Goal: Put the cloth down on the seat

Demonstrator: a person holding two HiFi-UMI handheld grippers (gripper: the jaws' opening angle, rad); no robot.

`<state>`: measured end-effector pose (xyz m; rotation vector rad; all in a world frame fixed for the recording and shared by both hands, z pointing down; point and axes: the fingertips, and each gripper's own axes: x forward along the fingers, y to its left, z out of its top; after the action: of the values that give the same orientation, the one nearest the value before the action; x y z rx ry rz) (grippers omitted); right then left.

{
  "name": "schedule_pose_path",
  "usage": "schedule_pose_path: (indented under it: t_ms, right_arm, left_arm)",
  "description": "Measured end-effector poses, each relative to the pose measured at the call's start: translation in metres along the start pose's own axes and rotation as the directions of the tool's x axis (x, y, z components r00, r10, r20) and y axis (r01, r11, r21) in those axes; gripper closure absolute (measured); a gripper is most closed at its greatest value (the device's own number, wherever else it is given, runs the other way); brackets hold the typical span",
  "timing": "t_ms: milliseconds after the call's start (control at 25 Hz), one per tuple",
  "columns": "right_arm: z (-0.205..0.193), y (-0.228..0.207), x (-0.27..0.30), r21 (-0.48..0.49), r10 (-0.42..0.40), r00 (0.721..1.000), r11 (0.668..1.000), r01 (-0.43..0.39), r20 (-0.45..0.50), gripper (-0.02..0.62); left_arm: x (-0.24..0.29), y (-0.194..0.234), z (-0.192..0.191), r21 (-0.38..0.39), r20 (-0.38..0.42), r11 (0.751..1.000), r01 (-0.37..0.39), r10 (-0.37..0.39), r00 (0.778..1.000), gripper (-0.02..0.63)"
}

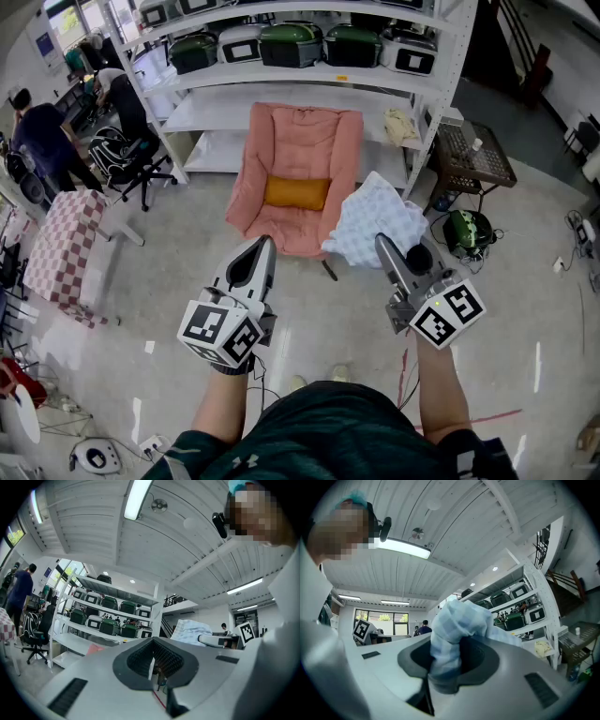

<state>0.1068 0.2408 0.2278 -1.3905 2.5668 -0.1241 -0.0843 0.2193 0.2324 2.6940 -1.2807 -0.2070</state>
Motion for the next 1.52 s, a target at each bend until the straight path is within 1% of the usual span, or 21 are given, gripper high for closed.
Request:
schedule_pose_path:
  t_ms: [120, 480, 720, 960, 1080, 1240, 1360, 1520]
  right_arm:
    - [-0.004, -0.002, 0.000, -0.012, -0.006, 1.000, 1.000, 0.006, 0.006, 0.484]
    - [-0.007, 0.013, 0.006, -0.016, 0.013, 1.000, 1.000, -0.012, 0.004, 0.485]
    - [-0.003, 0.000, 0.002, 0.055, 0.008, 1.000, 0.998, -0.009, 0.017, 0.482]
    - [-0.008, -0.006, -0.005, 0.077, -0.008, 1.000, 0.997, 0.007, 0.008, 0.482]
    - [-0.006, -0.021, -0.011, 0.085, -0.010, 1.000, 0.996, 0.010, 0.007, 0.482]
    - [-0.006, -0.029, -0.015, 0.090, -0.016, 1.000, 0.996, 0.016, 0.003, 0.483]
    - [-0.005, -0.041, -0.019, 0.098, -0.010, 1.000, 0.995, 0.009, 0.003, 0.482]
    - [-0.007, -0.045, -0.022, 0.098, 0.000, 1.000, 0.995, 0.000, 0.000, 0.483]
  left_arm:
    - [0.003, 0.000, -0.003, 0.006, 0.000, 1.000, 0.005, -0.005, 1.000, 0.600]
    - [-0.010, 0.007, 0.004, 0.009, 0.011, 1.000, -0.009, 0.009, 1.000, 0.600]
    - [-0.001, 0.001, 0.004, 0.013, 0.005, 1.000, -0.012, 0.012, 1.000, 0.600]
    - [-0.002, -0.001, 0.000, 0.009, 0.000, 1.000, -0.016, 0.016, 1.000, 0.600]
    - [0.009, -0.011, -0.002, 0.001, -0.001, 1.000, -0.017, 0.017, 1.000, 0.600]
    - [0.016, -0.016, -0.005, 0.015, -0.009, 1.000, -0.025, 0.025, 1.000, 0.600]
    - [0.026, -0.023, -0.010, 0.014, -0.017, 0.999, -0.033, 0.033, 0.999, 0.600]
    - [0.029, -0.026, -0.015, 0.004, -0.017, 0.999, -0.040, 0.040, 0.999, 0.600]
